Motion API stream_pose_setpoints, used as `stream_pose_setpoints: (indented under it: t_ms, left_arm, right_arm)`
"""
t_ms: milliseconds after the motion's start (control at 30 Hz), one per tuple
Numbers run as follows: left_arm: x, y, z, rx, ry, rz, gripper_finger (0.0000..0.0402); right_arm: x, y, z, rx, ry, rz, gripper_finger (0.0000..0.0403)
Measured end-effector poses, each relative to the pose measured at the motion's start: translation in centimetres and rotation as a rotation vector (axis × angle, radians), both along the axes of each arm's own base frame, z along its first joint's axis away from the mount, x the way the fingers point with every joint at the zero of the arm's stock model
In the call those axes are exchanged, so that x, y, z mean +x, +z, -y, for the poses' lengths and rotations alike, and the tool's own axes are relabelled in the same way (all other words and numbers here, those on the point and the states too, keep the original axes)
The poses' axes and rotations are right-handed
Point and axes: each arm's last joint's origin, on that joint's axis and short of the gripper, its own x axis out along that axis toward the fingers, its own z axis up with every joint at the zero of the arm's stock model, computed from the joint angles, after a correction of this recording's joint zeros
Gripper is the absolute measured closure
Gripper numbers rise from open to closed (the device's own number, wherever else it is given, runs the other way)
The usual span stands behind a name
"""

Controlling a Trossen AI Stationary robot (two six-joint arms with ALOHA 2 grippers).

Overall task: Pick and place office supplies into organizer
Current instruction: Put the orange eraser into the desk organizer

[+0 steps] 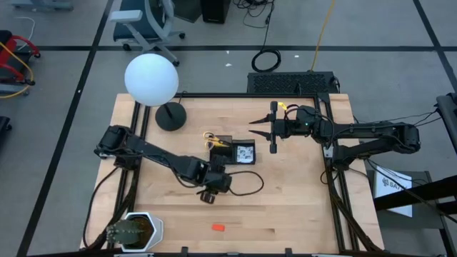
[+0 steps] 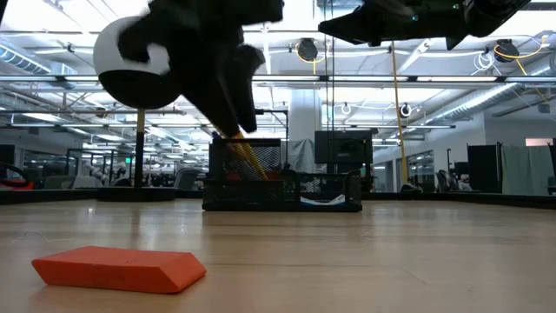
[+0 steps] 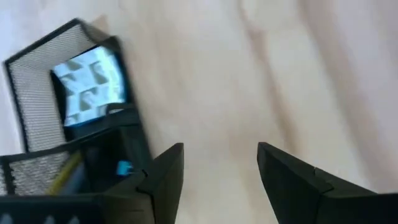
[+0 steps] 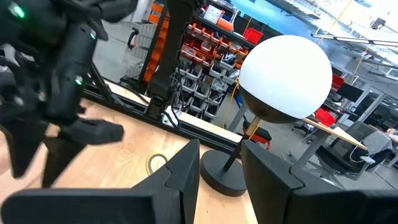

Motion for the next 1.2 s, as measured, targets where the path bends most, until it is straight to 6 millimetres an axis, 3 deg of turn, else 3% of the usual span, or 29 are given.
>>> stream_pose_setpoints:
  t_ms: [433,1033,1200]
  left_arm:
    - [-0.9,2.1,5.0,-0.225,-0.04,0.003,0.0192]
    - [-2.4,1.9,8.0,-0.312,0.071,-0.027,0.0192]
    - [-1.8,-0.8,8.8,-0.334,0.102,-0.112,0.0192]
  right_arm:
    - [0.0,0.0,0.0,0.0,0.0,0.0,0.0293]
    - [0.0,0.0,0.0,0.0,0.0,0.0,0.0293]
    - [0.0,0.0,0.0,0.0,0.0,0.0,0.0293]
